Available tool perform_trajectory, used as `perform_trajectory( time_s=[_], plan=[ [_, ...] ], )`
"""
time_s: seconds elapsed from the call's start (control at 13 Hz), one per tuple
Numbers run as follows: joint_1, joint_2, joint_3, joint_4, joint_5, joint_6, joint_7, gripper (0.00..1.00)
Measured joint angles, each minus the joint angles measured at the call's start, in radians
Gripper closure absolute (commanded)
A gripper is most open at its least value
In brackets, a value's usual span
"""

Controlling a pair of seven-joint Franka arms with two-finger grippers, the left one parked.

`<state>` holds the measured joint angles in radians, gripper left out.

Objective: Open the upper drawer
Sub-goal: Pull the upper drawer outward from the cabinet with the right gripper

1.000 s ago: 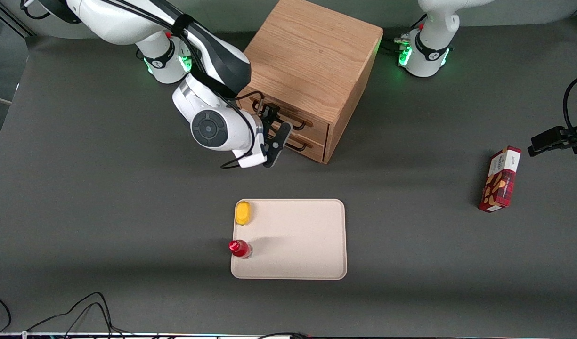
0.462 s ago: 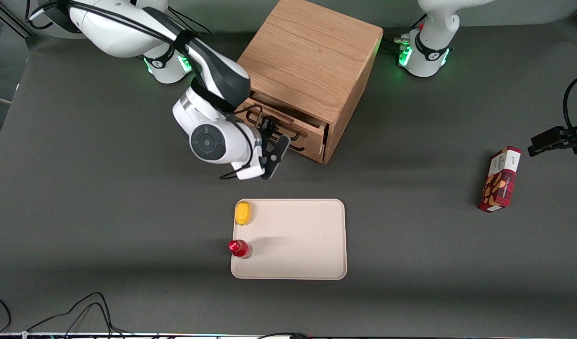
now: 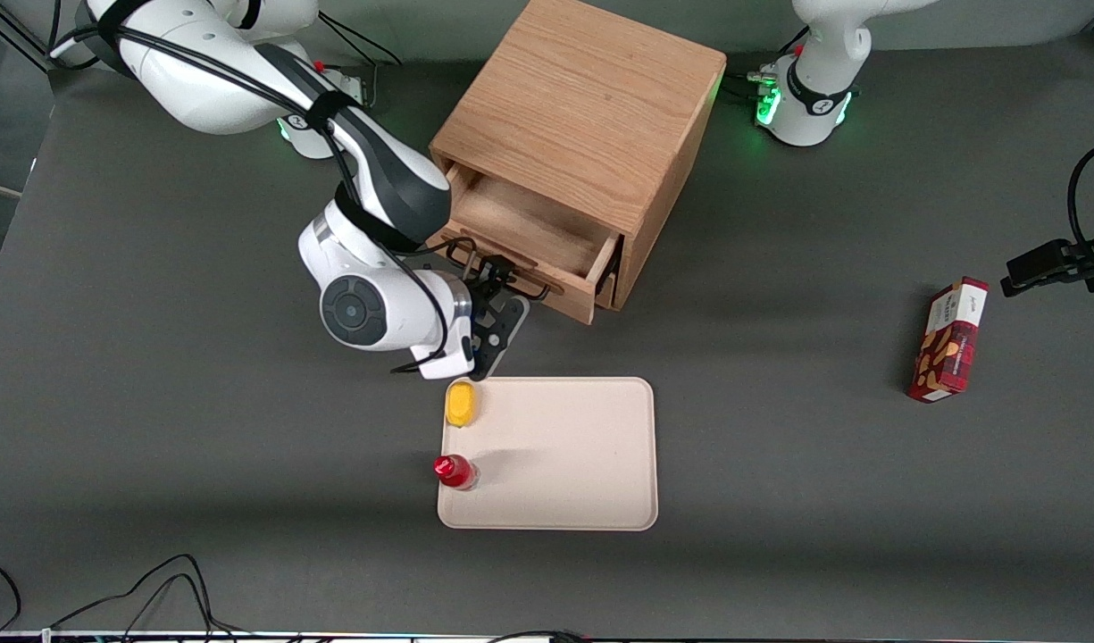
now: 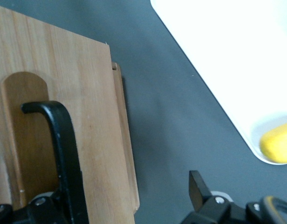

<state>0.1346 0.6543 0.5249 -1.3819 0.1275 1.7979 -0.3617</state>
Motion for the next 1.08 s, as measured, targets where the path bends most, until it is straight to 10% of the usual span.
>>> perform_trajectory(
  time_s=[1.08],
  plan=[
    [0.003, 0.148, -0.121, 0.343, -0.042, -0.171, -0.122, 0.0]
  ],
)
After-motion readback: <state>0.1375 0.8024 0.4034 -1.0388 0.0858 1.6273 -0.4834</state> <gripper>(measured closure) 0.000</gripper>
